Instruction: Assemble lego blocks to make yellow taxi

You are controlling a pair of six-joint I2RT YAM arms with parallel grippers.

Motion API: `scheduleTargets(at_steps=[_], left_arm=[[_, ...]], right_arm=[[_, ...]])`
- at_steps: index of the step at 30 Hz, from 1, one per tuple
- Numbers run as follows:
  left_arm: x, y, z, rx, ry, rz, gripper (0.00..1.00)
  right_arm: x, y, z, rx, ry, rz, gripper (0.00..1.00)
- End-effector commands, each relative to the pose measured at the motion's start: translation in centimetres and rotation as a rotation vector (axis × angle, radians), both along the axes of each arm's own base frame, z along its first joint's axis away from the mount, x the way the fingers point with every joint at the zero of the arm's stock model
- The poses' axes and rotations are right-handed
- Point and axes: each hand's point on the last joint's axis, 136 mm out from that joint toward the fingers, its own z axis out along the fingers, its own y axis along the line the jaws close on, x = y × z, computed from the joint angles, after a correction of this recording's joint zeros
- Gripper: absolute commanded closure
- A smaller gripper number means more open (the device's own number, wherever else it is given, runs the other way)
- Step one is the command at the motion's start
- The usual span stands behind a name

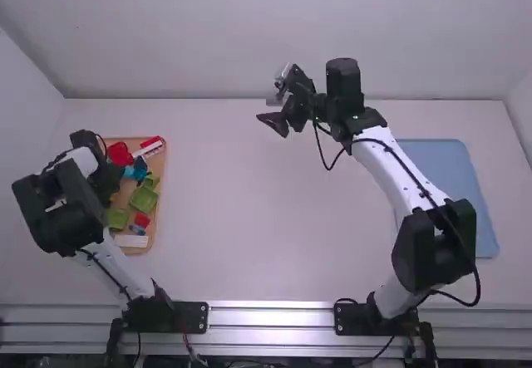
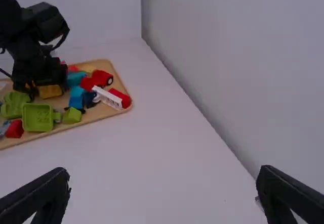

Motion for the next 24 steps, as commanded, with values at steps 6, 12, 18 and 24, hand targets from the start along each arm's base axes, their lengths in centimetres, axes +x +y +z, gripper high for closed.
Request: scheduleTargets(at_steps=[6,12,18,24], left_arm=[[-0.9,0.5,-0.6,0.038,0.048,0.013,0.21],[-0.8,0.4,-0.8,0.036,0.035,0.015,0.26],[-1.4,0.0,-1.6,0.029,0.046,0.015,0.31],[-0.9,0.6,-0.9,0.040,0.033,0.012,0.50]], right_arm=[[0.2,0.2,0.7,0.006,-0.006,0.006,0.01],[0.1,0.2,0.7,0.006,-0.005,0.007,0.01],[0.1,0.2,0.7,0.005,-0.003,0.007,0.01],[0.1,0.2,0.7,0.005,-0.003,0.007,0.01]])
